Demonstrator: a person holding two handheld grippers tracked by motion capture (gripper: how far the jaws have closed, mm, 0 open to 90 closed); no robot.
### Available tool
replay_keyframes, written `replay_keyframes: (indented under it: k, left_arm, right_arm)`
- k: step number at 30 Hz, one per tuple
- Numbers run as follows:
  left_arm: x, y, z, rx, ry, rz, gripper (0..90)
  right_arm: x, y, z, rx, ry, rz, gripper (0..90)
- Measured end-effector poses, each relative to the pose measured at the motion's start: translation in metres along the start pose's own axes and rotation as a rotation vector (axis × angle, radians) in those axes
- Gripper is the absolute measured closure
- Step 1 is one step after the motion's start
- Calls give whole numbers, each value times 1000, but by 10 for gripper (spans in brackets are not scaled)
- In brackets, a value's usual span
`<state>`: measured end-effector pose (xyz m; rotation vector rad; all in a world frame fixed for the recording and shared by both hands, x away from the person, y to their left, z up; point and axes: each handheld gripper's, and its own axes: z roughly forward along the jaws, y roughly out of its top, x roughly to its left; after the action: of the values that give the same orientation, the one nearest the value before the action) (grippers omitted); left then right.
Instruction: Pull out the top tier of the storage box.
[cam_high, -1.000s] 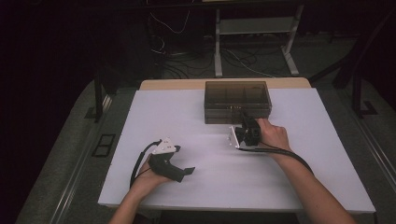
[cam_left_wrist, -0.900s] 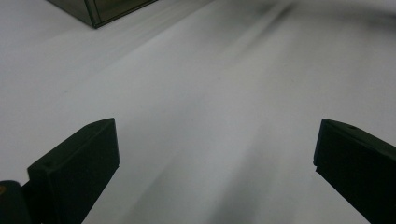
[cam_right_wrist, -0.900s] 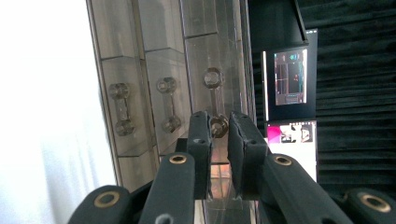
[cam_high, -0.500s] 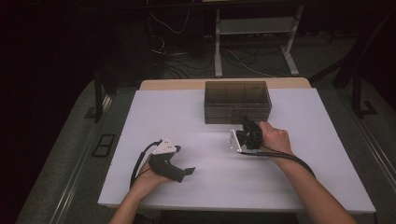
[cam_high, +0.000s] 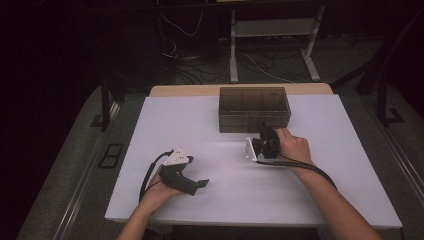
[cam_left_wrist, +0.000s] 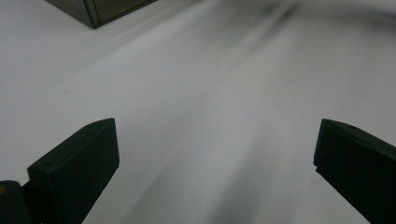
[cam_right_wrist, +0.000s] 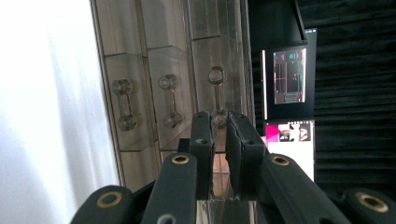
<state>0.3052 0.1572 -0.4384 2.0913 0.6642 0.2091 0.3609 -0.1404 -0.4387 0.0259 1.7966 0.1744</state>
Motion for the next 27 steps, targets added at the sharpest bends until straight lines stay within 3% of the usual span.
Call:
replay_keyframes:
  k: [7,27]
  left_arm:
    - [0,0,0,2,0,-2,0]
    - [0,0,0,1,0,0,0]
  right_arm:
    - [-2,0,6,8,-12,-5,746]
    - [5,4,15,33,-51,-63,788]
